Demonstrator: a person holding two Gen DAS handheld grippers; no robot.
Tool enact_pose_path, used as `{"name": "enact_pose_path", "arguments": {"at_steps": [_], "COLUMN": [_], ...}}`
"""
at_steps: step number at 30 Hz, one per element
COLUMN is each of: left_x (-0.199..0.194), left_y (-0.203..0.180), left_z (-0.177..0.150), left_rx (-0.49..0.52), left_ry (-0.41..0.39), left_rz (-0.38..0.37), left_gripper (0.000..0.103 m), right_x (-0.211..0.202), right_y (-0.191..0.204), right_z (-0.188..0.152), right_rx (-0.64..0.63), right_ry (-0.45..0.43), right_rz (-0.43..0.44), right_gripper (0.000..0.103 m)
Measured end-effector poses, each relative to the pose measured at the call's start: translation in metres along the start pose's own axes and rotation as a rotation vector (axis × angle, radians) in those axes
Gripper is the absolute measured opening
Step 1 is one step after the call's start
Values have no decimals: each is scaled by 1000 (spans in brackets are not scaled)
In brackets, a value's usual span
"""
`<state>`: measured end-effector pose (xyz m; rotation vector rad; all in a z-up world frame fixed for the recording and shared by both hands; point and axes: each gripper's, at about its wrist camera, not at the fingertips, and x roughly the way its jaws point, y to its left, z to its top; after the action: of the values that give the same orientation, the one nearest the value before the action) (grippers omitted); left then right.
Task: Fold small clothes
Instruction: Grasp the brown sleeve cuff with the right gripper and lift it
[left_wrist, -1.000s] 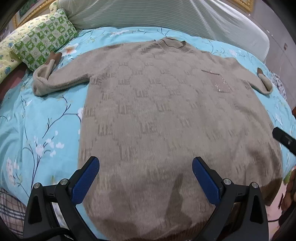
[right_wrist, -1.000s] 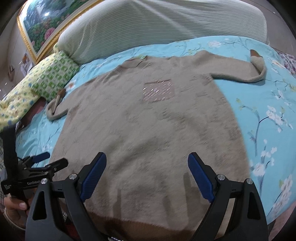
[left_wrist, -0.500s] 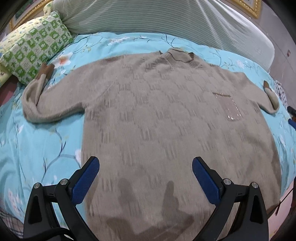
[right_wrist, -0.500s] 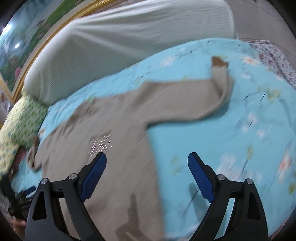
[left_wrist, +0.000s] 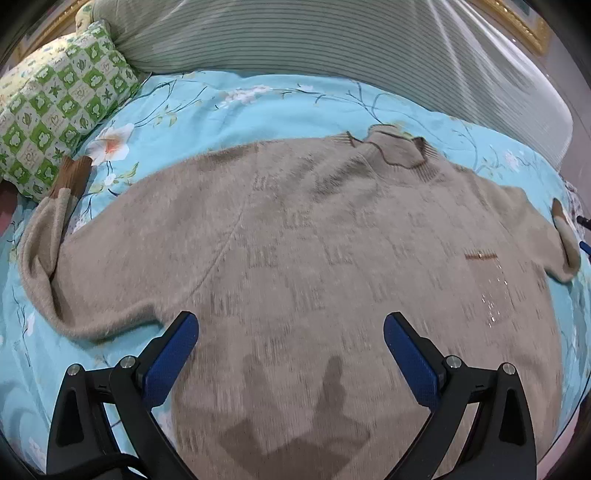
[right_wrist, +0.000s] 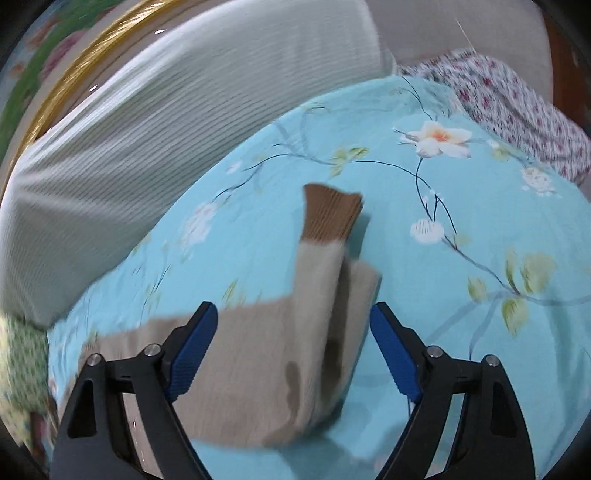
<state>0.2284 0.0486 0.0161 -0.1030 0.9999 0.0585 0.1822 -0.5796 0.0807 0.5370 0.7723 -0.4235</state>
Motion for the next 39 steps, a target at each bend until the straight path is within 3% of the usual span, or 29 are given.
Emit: {"name": "enact_pose_path", "arguments": {"at_steps": [2,5,7,9,11,14,22,28,33,39], "left_x": [7,19,26,30,33,32,17,2,-8,-11], "left_y": [0,2,3,5,4,5,14,34,48,53], "left_z": [4,4,5,4,1,-3,-19,-34,-46,-55], "left_rx": [-6,-12,-19,-21,-21,-18,-50,-102,-145,-152], "left_ry": [9,29,36,44,50,59,55,45,33,37], "left_rz": [1,12,8,10,6,0,-36,-91,-126,-141], "left_gripper": [101,101,101,101,101,101,101,101,101,101], "right_x": [20,42,54,60,56,35,-31,-33,-12,14], "right_y": [-4,-9,-5,2,11,40,195,292,350,375], "right_z": [16,28,33,30,24,9,-72,-150,-222,-269], "right_rx": [-8,5,-31,-52,-78,-130,-328,-450,-557,-628], "right_ry": [18,59,78,106,100,71,52,125,257,361], "right_rz": [-25,-42,-58,-57,-51,51,395,550,609,620], "right_gripper": [76,60,57,22,14,12,12,12,12,12]}}
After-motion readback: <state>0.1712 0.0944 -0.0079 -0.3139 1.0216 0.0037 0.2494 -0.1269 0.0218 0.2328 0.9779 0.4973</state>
